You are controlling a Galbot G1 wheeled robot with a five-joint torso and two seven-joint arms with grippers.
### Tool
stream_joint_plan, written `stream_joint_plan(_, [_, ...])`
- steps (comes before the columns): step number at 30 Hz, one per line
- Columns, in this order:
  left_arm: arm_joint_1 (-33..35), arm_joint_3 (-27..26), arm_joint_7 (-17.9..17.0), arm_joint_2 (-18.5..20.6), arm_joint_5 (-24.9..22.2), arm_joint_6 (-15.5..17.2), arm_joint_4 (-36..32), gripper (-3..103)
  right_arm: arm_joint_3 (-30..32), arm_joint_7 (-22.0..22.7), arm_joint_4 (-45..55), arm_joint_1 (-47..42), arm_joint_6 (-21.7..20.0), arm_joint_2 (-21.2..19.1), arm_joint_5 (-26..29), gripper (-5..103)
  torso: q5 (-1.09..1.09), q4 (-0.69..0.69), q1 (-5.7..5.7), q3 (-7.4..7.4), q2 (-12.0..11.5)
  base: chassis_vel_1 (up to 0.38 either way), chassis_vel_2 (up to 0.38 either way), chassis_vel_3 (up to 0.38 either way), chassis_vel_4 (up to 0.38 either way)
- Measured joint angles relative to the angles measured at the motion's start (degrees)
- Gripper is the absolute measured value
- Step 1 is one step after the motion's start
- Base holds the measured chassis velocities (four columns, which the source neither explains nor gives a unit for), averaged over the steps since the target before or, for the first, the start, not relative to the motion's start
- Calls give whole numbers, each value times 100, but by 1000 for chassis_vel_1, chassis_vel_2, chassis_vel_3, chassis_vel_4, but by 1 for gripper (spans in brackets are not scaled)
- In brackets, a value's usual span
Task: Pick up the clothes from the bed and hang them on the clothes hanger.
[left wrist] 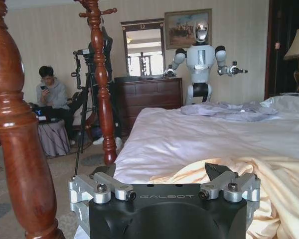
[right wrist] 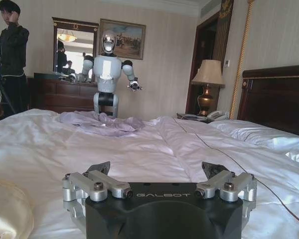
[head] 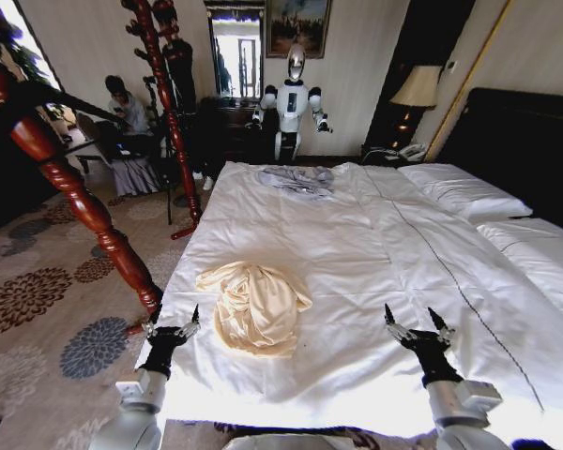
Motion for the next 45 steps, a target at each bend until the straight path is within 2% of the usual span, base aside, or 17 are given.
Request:
stream_joint_plan(5, [-372,207,-28,230,-65,31,304,100,38,7,-26,-2,-9,9,-2,100,0,0,0,0,0,0,0,0,0])
stream_joint_plan(6, [-617,374,-48,335,-87,31,532,103,57,8,-44,2,-20,15,0,100,0,0,0,0,0,0,0,0,0])
stream_joint_plan(9, [-1184,856,-96,505,-176,80,1010,89,67,31,-77,32,-94,12,14,100,0,-3,1,0,0,0,0,0,0])
stream_joint_plan(18, [-1459,1226,-94,482,-36,88,1445,85,43,66,-175,87,-190,-101,185,100,1,2,1,0,0,0,0,0,0])
stream_joint_plan(27, [-2080,1681,-257,492,-282,146,1784,78,-8,85,-217,134,-231,-61,197,100,1,-1,1,1,-1,0,0,0,0])
stream_joint_plan(32, [-2209,1742,-257,413,-101,26,1982,76,32,72,-234,153,-228,-52,165,100,1,0,1,0,0,0,0,0,0])
stream_joint_plan(41, [-2547,2003,-239,334,65,8,2309,61,133,67,-196,136,-223,-42,190,100,0,0,1,0,-1,0,0,0,0])
stream_joint_plan(45, [-2643,2021,-234,277,122,9,2430,57,176,67,-169,128,-213,-38,202,100,1,0,0,0,0,0,0,0,0])
